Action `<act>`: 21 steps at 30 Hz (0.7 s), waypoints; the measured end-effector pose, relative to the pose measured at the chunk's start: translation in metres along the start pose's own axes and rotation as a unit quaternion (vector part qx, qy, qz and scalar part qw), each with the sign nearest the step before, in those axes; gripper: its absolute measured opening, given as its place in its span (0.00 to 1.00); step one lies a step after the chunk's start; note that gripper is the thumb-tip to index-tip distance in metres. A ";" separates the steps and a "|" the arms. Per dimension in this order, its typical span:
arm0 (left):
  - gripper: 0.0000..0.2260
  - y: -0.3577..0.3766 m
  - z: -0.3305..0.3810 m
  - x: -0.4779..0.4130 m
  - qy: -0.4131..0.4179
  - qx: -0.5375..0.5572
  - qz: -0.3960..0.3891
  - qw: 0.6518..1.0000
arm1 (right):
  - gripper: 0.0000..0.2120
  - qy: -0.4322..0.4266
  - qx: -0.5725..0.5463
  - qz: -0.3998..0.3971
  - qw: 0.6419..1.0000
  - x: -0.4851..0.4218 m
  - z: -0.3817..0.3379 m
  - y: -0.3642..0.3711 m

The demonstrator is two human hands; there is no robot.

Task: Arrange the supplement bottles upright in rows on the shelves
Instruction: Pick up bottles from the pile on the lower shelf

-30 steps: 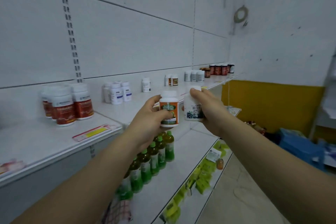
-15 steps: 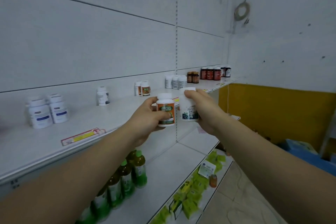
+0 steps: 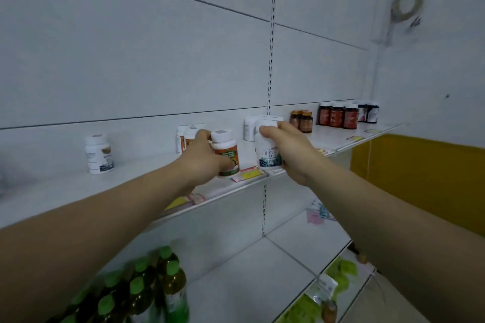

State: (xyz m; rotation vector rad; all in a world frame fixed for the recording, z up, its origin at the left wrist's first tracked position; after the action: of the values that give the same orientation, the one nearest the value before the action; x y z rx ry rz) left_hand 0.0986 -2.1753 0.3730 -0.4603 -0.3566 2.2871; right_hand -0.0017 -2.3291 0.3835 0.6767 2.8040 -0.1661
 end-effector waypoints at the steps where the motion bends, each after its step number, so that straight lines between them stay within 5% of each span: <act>1: 0.27 0.001 -0.004 -0.011 -0.011 -0.012 0.007 1.000 | 0.08 0.002 0.001 -0.007 1.000 -0.016 0.004 -0.004; 13: 0.32 0.003 -0.034 -0.069 -0.090 -0.196 0.118 0.969 | 0.14 0.035 0.055 -0.183 0.981 -0.154 0.065 0.000; 21: 0.36 -0.005 -0.030 -0.080 -0.134 -0.477 0.219 0.841 | 0.19 0.012 0.069 -0.254 0.965 -0.166 0.078 -0.001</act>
State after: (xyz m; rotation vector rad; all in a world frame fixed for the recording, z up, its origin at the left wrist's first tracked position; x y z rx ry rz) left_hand 0.1658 -2.2272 0.3653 -0.7568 -1.7270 2.4646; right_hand 0.1572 -2.4147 0.3532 -0.0327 2.9493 -0.4509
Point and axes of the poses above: each hand's wrist, its own x-axis away from the middle knuckle, its own y-axis out of the palm, z = x × y, the point moved 4 cm from there along -x, towards the middle knuckle, and after that the axes turned 9 degrees about -z, right-handed, at the moved point
